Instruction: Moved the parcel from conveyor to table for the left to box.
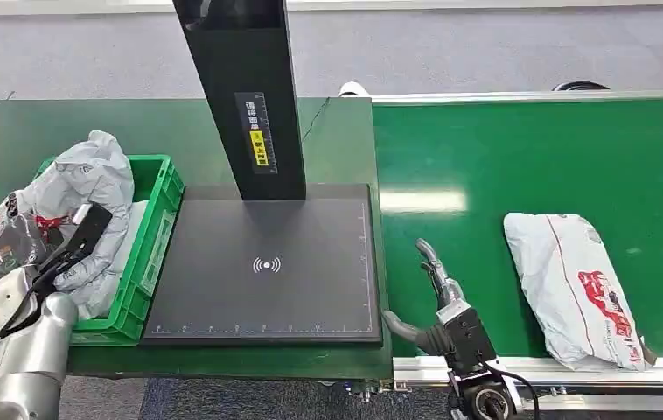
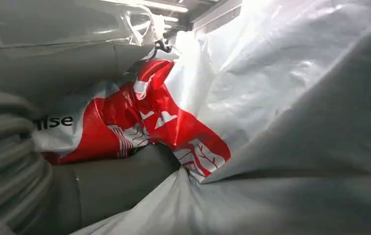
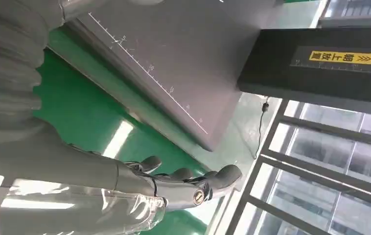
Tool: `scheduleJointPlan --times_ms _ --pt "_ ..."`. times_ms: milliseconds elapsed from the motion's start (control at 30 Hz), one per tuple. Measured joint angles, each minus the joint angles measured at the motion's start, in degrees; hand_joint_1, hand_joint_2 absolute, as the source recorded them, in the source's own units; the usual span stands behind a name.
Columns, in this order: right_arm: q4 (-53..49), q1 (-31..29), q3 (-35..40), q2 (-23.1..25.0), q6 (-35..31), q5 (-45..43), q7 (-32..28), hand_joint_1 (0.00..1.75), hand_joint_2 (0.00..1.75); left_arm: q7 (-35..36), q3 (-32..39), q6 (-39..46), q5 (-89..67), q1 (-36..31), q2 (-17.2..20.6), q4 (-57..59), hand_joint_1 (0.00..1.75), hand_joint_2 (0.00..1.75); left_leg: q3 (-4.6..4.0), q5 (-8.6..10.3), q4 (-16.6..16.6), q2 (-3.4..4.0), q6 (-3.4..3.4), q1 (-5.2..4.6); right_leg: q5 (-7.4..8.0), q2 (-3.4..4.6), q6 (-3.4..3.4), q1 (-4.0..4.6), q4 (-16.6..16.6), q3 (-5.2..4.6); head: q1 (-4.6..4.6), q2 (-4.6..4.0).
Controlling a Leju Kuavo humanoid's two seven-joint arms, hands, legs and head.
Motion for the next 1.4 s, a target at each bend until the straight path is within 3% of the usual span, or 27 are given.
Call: scheduleJointPlan --times_ms 367,400,433,633,667,800,1000,1167,1200,1400 --pt "0.0 0.0 0.0 0.02 0.13 -0.09 0.09 0.0 1.75 0.02 0.0 0.0 -0.28 -0.03 0.0 0.0 1.69 1.75 0.0 0.0 0.0 0.0 0.0 0.0 0.0 0.0 0.0 0.0 0.0 0.0 0.0 0.0" --pt "0.0 0.0 0.0 0.02 0.13 -0.09 0.09 0.0 1.75 0.0 -0.02 -0.11 -0.37 -0.05 0.0 0.0 0.65 1.75 0.0 0.0 0.0 0.0 0.0 0.0 0.0 0.0 0.0 0.0 0.0 -0.01 0.0 0.0" --pt "0.0 0.0 0.0 0.02 0.13 -0.09 0.09 0.0 1.75 -0.02 -0.09 -0.42 -0.46 -0.12 0.0 0.0 0.0 1.75 0.01 0.0 0.01 0.0 0.0 0.0 0.0 0.0 0.0 0.0 0.0 -0.02 0.0 0.0" --pt "0.0 -0.02 -0.02 0.31 0.68 -0.5 0.17 0.0 1.75 -3.37 -1.88 0.81 -1.13 -0.51 -1.45 0.11 0.0 1.75 0.0 0.0 0.02 -0.17 0.0 -0.01 0.0 -0.11 0.01 -0.01 0.0 0.02 0.02 0.0" --pt "0.0 -0.02 -0.02 0.37 0.7 -0.57 0.17 0.0 1.75 -4.24 -2.39 2.04 -0.32 -0.17 -2.03 -0.24 0.0 0.0 -0.01 0.0 0.02 -0.17 0.0 -0.01 0.0 -0.12 0.01 -0.02 0.0 0.02 0.0 0.0" --pt "-0.04 0.04 -0.02 0.46 0.74 -0.66 0.17 0.0 1.75 -8.22 -4.98 6.45 4.02 2.07 -3.52 -3.4 0.0 0.0 -0.03 0.0 0.04 -0.16 0.0 -0.02 0.0 -0.11 0.01 -0.03 -0.01 0.0 0.0 0.0" --pt "-0.31 0.22 -0.04 0.37 1.16 -1.64 -0.57 0.0 1.75 -30.65 -8.07 7.74 39.73 5.44 -5.82 -12.16 0.0 0.0 -0.11 -0.01 0.04 -0.18 0.0 -0.02 -0.01 -0.12 0.02 -0.04 -0.02 -0.05 -0.02 0.0" --pt "-0.31 0.22 -0.07 0.33 1.27 -1.75 -0.61 0.0 1.75 -33.09 -9.03 7.23 43.63 6.56 -6.89 -15.24 0.0 0.0 -0.11 -0.01 0.04 -0.21 0.0 -0.02 -0.01 -0.13 0.02 -0.03 -0.02 -0.05 0.0 0.0" --pt "-0.31 0.22 -0.09 0.33 1.27 -1.77 -0.61 0.0 1.75 -33.29 -9.16 7.26 44.06 6.63 -6.97 -15.45 0.0 1.75 -0.11 -0.01 0.04 -0.19 0.0 -0.02 -0.01 -0.13 0.01 -0.03 -0.02 -0.05 -0.02 0.0" --pt "-0.31 0.19 -0.09 0.31 1.27 -1.95 -0.61 0.0 1.75 -34.97 -9.6 8.22 45.35 6.83 -7.37 -15.65 0.0 1.75 -0.11 -0.01 0.04 -0.19 0.0 -0.02 -0.01 -0.13 0.02 -0.03 -0.02 -0.05 0.0 0.0"
